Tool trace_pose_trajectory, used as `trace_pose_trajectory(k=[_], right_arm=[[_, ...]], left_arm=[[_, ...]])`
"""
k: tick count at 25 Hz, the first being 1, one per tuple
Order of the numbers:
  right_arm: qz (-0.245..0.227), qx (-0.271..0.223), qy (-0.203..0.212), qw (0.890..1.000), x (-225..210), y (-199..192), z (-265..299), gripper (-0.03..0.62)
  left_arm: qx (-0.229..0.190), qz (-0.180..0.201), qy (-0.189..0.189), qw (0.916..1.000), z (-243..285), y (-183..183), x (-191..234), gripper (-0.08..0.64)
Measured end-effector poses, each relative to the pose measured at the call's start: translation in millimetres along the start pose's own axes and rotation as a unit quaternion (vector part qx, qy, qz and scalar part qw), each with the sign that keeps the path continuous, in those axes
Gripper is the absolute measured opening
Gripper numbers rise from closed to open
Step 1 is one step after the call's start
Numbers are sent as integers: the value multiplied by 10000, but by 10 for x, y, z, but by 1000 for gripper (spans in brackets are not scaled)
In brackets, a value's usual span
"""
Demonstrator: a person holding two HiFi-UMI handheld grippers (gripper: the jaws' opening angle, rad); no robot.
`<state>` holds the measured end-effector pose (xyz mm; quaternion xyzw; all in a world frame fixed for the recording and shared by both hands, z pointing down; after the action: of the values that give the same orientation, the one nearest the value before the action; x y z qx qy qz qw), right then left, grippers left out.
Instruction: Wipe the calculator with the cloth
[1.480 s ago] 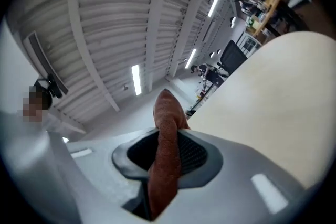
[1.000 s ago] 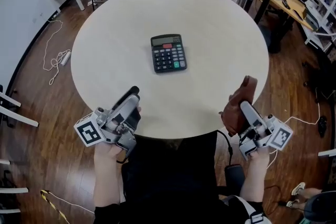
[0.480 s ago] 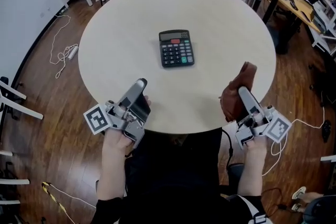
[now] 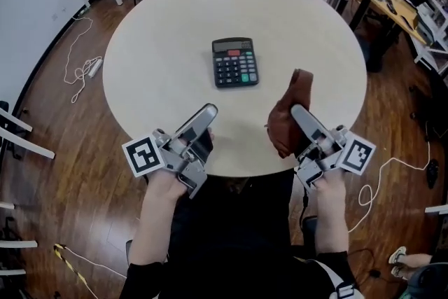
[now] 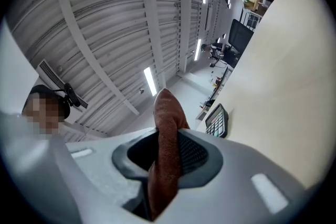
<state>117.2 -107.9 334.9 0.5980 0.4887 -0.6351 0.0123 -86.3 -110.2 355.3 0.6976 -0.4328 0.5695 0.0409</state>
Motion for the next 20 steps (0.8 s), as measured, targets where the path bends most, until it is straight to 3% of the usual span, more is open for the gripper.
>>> trace_pose_trajectory(k=[8,20], right_arm=[[252,-182,-337,9989,-127,19,-132,97],[-88,-495,-368,9981,-73,182,-386,95]], left_arm=[[118,3,-111,9999,55,-43,-26,199],[65,-104,-140,9998,34,-38,6,199]])
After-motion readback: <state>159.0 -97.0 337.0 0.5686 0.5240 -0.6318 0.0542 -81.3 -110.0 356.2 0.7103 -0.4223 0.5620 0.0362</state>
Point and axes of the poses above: the fingertips, and each gripper's own axes: z forward along the fingers, x to its left, y out of its top, the point moved 2 cm from there along -z, backward along the fingers, and after that the axes turned 7 degrees about -y, right-handed, at the moved point
